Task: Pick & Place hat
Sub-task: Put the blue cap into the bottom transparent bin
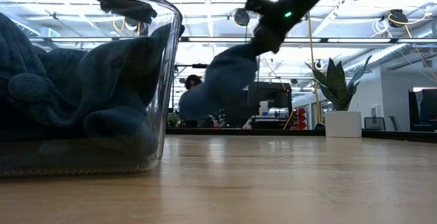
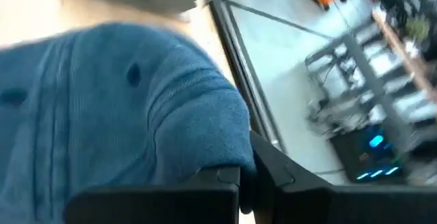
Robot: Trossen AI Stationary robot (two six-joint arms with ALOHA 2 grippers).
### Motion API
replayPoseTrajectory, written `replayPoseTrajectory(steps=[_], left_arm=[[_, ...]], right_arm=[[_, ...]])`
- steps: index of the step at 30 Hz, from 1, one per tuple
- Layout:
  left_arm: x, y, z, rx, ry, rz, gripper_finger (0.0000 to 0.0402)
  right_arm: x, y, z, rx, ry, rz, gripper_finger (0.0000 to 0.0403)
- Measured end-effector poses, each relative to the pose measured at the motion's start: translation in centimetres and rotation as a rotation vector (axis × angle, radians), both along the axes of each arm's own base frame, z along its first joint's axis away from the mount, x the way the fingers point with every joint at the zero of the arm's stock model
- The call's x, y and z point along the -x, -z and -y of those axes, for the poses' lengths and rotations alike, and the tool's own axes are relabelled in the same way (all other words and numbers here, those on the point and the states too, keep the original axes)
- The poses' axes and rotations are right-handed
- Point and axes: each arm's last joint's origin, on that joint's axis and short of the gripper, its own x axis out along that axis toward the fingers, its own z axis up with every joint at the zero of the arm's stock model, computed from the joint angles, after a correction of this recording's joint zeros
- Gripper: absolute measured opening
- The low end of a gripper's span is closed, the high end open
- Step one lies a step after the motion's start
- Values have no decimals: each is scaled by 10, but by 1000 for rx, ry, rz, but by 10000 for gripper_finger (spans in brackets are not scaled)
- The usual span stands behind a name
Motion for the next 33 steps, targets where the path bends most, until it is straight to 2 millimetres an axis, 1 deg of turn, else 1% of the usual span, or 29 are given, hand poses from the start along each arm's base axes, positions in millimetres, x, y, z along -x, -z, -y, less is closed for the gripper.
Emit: replayPoseTrajectory(steps=[3, 7, 11, 15, 18, 21, 24, 29, 33], left_arm=[[0, 0, 0, 7, 7, -6, 241], [0, 0, 0, 12, 11, -1, 241], [-1, -1, 0, 13, 11, 7, 241], [-3, -2, -2, 18, 3, 29, 241], [-5, -4, -4, 25, -6, 55, 241], [-7, -6, -5, 45, -12, 88, 241], [-14, 0, -2, 93, 25, 71, 241], [-35, 16, 1, 55, 82, 30, 241], [-53, 21, -5, 9, 85, 82, 241]], right_arm=[[26, -3, -12, -76, 33, 140, 0], [53, -1, -29, -97, -20, 355, 0], [73, 1, -40, -81, -72, 546, 0], [84, 0, -42, -50, -104, 720, 0], [88, -3, -42, -65, -100, 800, 0], [88, -3, -42, -65, -101, 809, 0], [86, -5, -42, -58, -106, 841, 0], [85, -10, -42, -36, -113, 922, 0], [81, -8, -42, -26, -118, 916, 0]])
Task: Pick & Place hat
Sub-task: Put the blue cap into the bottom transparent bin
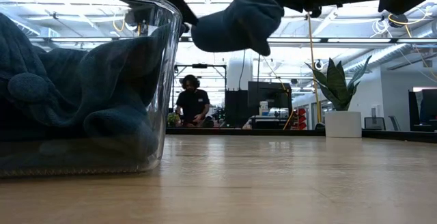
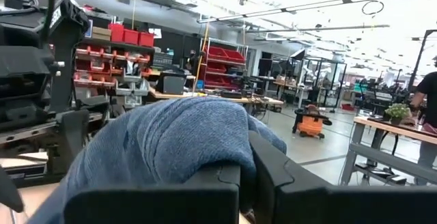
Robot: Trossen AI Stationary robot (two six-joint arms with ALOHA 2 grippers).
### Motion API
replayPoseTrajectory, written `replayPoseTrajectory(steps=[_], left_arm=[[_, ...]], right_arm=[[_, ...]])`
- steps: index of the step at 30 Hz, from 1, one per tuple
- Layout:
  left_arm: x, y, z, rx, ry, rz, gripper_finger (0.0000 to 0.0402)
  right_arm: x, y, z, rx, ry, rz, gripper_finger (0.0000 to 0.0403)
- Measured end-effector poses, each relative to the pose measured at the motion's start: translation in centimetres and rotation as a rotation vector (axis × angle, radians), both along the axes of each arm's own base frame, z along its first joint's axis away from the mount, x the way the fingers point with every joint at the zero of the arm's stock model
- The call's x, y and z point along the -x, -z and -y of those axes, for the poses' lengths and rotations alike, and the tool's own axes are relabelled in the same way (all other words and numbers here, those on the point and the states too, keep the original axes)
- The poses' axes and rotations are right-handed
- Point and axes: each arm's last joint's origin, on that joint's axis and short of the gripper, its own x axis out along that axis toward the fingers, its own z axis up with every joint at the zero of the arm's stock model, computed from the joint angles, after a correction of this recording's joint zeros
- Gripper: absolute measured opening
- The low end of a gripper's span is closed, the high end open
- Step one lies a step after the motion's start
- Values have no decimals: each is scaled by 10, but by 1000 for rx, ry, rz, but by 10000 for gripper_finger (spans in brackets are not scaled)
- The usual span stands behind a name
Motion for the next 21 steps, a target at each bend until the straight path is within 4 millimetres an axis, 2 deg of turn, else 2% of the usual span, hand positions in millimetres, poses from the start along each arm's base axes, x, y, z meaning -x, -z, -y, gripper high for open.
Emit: replayPoseTrajectory(steps=[6, 12, 17, 21], left_arm=[[-3, 2, -8, 6, -12, -6, 241], [-5, 6, -8, -59, 28, -61, 241], [-4, 4, -17, -49, -141, 1, 241], [5, -9, -26, 34, -176, 60, 241]], right_arm=[[-1, 1, 0, 0, 6, -6, 0], [-1, 0, 0, -25, -24, 19, 0], [-2, -1, -5, -32, -155, 44, 0], [-1, -2, -11, 33, -149, 10, 0]])
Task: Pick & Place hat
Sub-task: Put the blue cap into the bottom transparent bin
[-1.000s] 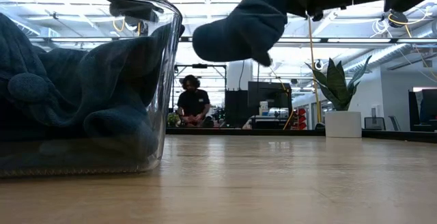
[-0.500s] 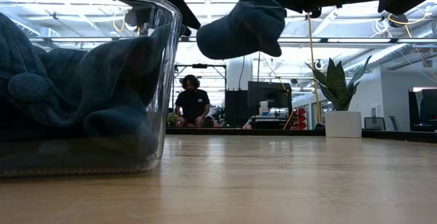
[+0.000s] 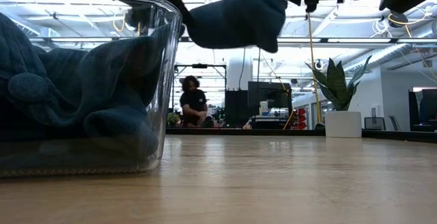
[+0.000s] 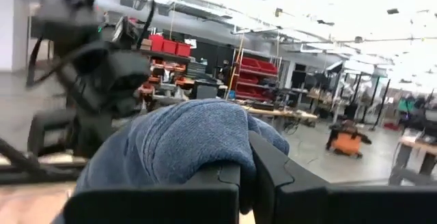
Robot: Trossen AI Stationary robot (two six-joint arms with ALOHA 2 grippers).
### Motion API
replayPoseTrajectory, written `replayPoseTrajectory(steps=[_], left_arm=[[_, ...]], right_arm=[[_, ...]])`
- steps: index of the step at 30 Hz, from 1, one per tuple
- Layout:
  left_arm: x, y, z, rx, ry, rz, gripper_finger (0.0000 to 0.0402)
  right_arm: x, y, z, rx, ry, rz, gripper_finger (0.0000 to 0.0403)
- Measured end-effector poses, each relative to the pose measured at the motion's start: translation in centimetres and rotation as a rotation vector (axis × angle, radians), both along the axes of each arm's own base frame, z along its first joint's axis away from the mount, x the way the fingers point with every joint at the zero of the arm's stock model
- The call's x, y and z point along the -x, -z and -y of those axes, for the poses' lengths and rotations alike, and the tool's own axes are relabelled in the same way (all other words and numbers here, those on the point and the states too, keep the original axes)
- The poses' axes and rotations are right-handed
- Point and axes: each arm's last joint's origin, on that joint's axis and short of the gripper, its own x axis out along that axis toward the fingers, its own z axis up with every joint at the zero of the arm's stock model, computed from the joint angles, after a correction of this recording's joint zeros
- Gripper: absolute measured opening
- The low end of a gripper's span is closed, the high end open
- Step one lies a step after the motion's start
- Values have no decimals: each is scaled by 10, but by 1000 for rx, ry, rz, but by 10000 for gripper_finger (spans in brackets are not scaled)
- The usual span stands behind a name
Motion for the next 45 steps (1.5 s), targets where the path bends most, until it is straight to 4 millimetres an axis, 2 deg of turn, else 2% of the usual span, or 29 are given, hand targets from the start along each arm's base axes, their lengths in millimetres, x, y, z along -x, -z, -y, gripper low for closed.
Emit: replayPoseTrajectory(steps=[3, 6, 11, 18, 22, 25, 28, 30, 32, 37, 41, 45], left_arm=[[10, -7, 0, 38, -3, 10, 241], [11, -10, 5, 56, 38, 28, 241], [4, -12, 13, 91, 198, 59, 241], [0, -10, 14, 102, 236, 76, 241], [-2, -17, 14, 93, 244, 135, 238], [-3, -16, 15, 91, 269, 127, 204], [-3, -18, 18, 91, 297, 139, 126], [-3, -17, 19, 97, 329, 131, 56], [-3, -17, 20, 102, 354, 128, 20], [1, -19, 26, 97, 395, 125, 12], [9, -26, 34, 88, 403, 136, 12], [18, -34, 41, 51, 391, 146, 10]], right_arm=[[0, 0, -7, 52, -38, -17, 0], [1, -2, -12, 63, -71, -6, 0], [1, -3, -15, 57, -86, 9, 0], [2, -5, -21, 55, -113, 35, 0], [2, -5, -21, 56, -117, 34, 0], [2, -5, -21, 62, -116, 29, 0], [2, -4, -23, 75, -158, 26, 0], [2, -5, -23, 85, -190, 29, 0], [1, -4, -24, 91, -207, 25, 0], [0, 0, -23, 165, -166, -53, 7], [1, 5, -18, 192, 32, -141, 29], [3, 8, -12, 217, 265, -241, 74]])
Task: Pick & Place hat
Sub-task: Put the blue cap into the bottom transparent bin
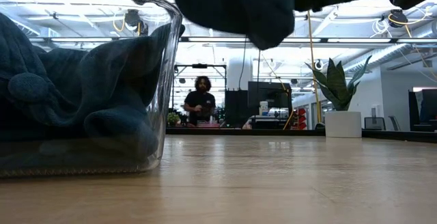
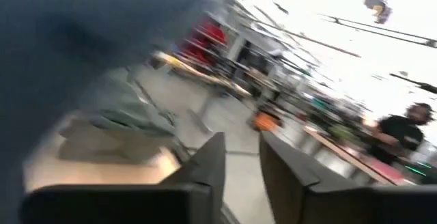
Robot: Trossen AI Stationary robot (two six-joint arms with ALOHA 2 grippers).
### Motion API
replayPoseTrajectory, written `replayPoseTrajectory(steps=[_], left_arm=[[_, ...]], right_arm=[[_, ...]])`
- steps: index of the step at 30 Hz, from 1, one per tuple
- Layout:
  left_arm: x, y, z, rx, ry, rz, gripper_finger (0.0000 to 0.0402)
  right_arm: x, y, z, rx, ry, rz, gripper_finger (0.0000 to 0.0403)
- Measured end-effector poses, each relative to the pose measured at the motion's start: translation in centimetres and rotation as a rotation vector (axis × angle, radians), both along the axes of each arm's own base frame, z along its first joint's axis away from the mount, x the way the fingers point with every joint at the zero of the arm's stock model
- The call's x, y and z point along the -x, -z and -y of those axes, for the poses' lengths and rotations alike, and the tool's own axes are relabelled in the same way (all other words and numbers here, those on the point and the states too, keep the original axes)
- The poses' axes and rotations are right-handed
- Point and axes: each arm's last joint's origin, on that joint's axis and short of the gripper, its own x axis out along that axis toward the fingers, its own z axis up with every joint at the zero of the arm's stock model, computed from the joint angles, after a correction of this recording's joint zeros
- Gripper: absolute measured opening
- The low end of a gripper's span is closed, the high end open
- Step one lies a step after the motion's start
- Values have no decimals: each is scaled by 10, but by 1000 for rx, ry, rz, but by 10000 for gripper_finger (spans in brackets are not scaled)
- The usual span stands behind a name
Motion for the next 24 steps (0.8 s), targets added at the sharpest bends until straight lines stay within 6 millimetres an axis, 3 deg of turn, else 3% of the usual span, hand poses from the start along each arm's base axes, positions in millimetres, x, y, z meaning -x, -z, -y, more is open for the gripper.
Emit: replayPoseTrajectory(steps=[7, 9, 13, 20, 24], left_arm=[[16, -8, 14, -52, -58, 23, 10], [22, -10, 19, -68, -59, 24, 10], [30, -16, 28, -77, -26, 45, 10], [42, -21, 41, -65, 37, 72, 10], [42, -22, 41, -17, 26, 88, 10]], right_arm=[[4, 3, 11, -119, 200, 37, 185], [3, 4, 12, -159, 137, 64, 210], [1, 5, 8, -150, -148, 9, 233], [-7, 20, -4, 213, -211, -283, 227], [-15, 26, -17, 533, -217, -413, 223]])
